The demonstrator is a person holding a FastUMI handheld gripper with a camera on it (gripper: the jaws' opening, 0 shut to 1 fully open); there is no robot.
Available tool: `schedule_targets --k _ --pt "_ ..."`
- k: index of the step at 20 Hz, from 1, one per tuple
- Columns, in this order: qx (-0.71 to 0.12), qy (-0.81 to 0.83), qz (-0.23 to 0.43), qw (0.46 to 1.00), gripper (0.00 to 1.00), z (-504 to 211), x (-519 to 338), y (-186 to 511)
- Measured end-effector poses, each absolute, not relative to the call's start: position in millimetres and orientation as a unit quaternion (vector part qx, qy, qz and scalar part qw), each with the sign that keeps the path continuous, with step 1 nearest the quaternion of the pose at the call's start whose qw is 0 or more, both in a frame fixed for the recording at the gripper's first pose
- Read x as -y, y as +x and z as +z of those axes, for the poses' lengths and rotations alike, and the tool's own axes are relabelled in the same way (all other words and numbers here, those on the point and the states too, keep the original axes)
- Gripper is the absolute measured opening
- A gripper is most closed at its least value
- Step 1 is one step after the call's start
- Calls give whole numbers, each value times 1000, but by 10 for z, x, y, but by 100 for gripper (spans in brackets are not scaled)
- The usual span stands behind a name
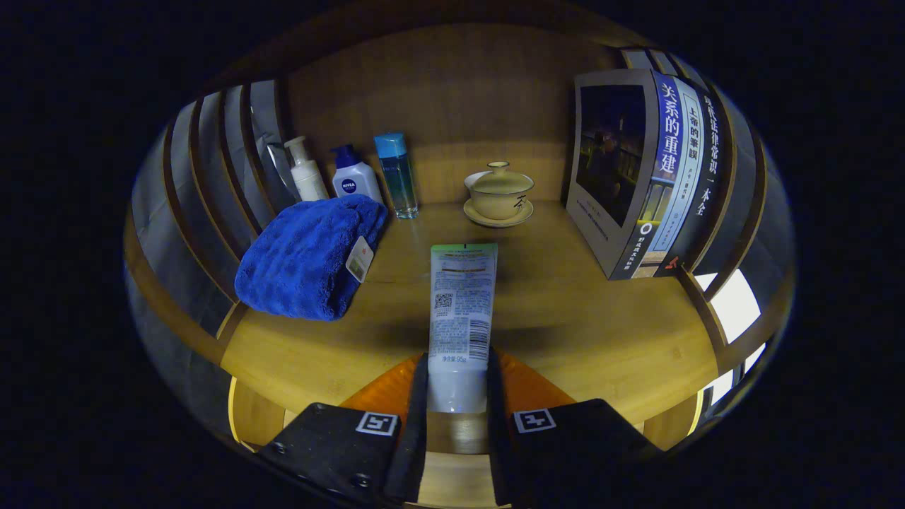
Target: Pull open the drawer, take out the items inside it, and place them on the countertop above the cabinet.
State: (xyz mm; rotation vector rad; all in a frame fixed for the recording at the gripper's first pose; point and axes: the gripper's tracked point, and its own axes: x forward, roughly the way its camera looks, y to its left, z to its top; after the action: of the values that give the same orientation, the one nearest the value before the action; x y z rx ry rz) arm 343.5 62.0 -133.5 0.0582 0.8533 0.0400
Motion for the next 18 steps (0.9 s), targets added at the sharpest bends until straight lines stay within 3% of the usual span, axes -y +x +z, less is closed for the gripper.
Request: schedule_targets --k 4,10,18 --pt "-402 14 21 915 54 -1342 -632 3457" --pt "-399 15 29 917 100 -1339 -685 3442" --pt "-348 41 56 935 99 -993 -809 3318"
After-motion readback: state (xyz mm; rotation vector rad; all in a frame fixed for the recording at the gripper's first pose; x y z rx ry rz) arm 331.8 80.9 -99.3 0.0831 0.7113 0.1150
